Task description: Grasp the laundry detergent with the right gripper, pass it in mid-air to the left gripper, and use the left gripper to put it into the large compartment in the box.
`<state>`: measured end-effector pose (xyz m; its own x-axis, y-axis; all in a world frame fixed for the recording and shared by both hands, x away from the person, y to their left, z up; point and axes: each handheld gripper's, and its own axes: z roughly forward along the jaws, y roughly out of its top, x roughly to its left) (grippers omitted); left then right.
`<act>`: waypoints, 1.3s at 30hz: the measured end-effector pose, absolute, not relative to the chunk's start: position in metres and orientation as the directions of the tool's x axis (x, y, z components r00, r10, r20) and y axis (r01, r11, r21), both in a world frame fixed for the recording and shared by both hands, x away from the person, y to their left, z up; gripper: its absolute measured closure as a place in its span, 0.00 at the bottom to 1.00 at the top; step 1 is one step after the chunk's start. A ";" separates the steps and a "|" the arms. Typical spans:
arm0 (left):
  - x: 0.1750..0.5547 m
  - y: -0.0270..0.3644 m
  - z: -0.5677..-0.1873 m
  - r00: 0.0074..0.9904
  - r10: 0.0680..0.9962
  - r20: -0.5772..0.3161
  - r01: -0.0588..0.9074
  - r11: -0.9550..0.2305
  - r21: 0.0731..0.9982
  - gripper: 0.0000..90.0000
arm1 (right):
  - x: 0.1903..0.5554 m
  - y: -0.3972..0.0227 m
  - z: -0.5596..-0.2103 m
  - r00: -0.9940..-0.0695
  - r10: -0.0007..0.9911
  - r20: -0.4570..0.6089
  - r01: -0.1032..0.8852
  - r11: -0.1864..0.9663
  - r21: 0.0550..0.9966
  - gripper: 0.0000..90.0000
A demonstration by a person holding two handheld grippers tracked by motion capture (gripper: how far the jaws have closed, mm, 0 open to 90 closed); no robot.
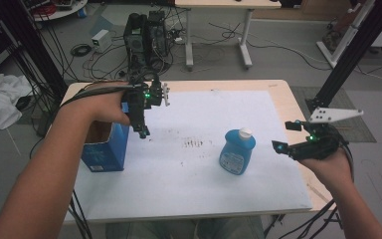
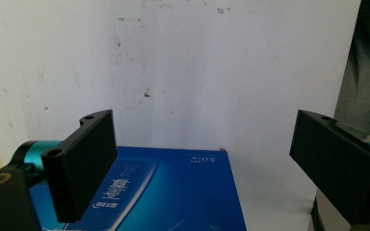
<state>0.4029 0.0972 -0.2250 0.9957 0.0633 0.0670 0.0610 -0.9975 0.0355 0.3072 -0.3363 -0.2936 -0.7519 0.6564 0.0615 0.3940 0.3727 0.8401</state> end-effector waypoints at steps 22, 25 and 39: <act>0.392 0.098 -0.218 0.995 0.061 0.078 0.060 -0.998 0.015 0.10 | 0.294 -0.309 -0.386 -0.780 0.617 0.103 0.422 0.398 0.814 0.13; 0.392 0.097 -0.219 0.996 0.063 0.071 0.062 -0.998 0.012 0.10 | 0.300 -0.302 -0.393 -0.786 0.607 0.116 0.426 0.396 0.813 0.13; 0.394 0.098 -0.221 0.996 0.062 0.070 0.062 -0.998 0.010 0.10 | 0.317 -0.279 -0.411 -0.796 0.590 0.137 0.415 0.367 0.833 0.13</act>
